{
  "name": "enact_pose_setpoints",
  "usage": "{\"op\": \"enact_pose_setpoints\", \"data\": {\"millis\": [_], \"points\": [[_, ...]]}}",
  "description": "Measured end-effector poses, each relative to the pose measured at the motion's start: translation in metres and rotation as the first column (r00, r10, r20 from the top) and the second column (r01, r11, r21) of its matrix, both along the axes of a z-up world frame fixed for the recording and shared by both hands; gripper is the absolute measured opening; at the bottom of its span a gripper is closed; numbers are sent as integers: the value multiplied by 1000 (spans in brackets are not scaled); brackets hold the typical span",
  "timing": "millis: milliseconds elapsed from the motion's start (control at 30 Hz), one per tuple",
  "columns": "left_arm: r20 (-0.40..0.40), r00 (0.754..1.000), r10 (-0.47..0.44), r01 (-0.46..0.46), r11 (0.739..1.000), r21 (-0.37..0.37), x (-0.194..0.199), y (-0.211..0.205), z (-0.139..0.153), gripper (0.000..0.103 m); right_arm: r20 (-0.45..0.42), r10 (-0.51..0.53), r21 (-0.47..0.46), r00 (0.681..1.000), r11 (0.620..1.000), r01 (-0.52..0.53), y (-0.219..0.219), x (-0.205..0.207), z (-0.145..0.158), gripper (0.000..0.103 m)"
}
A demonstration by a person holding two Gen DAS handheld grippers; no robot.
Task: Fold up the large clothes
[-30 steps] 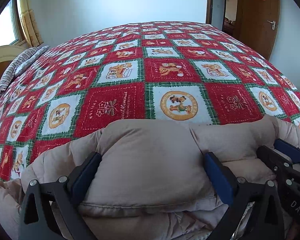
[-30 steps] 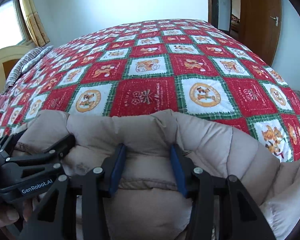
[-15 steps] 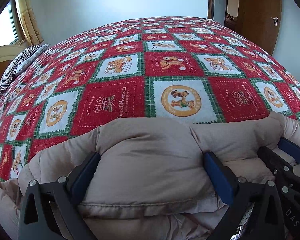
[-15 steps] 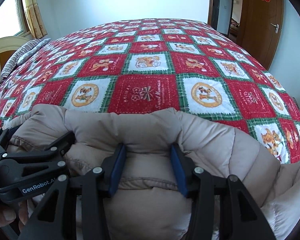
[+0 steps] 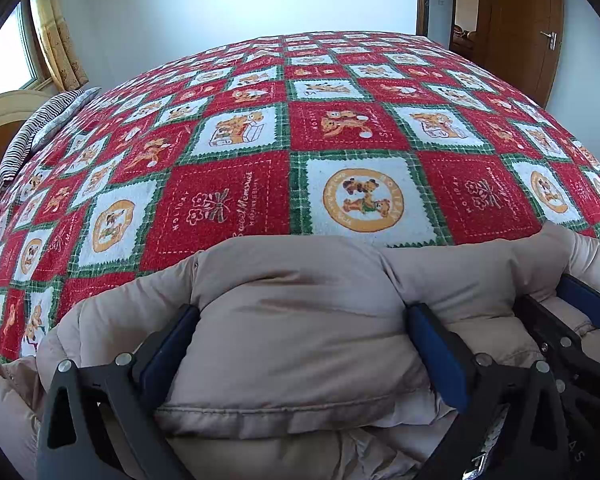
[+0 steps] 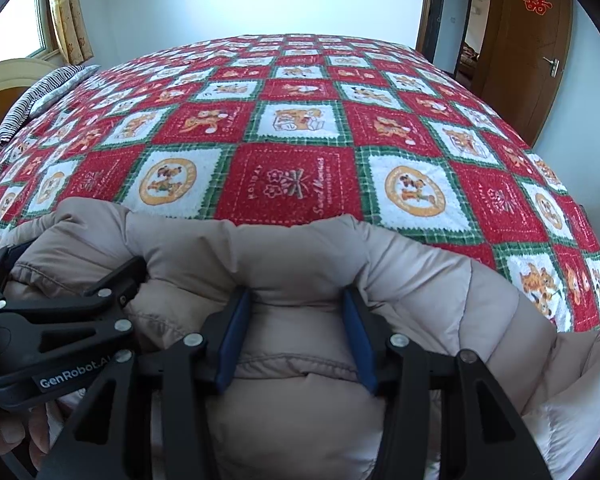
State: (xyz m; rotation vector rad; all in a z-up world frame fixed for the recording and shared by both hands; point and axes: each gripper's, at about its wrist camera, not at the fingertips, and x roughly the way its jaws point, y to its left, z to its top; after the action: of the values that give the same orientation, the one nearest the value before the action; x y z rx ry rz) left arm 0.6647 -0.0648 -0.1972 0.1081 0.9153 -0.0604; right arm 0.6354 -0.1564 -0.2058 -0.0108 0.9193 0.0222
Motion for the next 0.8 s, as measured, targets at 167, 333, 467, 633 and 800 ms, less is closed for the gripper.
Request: {"op": "enact_pose_setpoints", "data": {"millis": [167,333,467,633,800], "points": [[-1,1000,3,-3,1000,9,0,-1,-2,103,-3,1,-2,1000,1000,-1,1,0,0,52],[-3,1000,3,-3,1000,6,0,-1,-2,103,-3,2,-3,1000,1000,-2,1,1,0,52],[-14,1000,3,-3,1000,13,2,-2,-1,103,-7,6,-10,1000,1000,-6,1,1,0,52],[17,1000,0,1,997,-76,-17,24,50,102,-23,56,-46,998,997,-57,-10,-15,32,74],[97,995,-15,24,995,-97,-102,80,93,102,60,1,42,998,999,-4,-56,-90,65,97]]}}
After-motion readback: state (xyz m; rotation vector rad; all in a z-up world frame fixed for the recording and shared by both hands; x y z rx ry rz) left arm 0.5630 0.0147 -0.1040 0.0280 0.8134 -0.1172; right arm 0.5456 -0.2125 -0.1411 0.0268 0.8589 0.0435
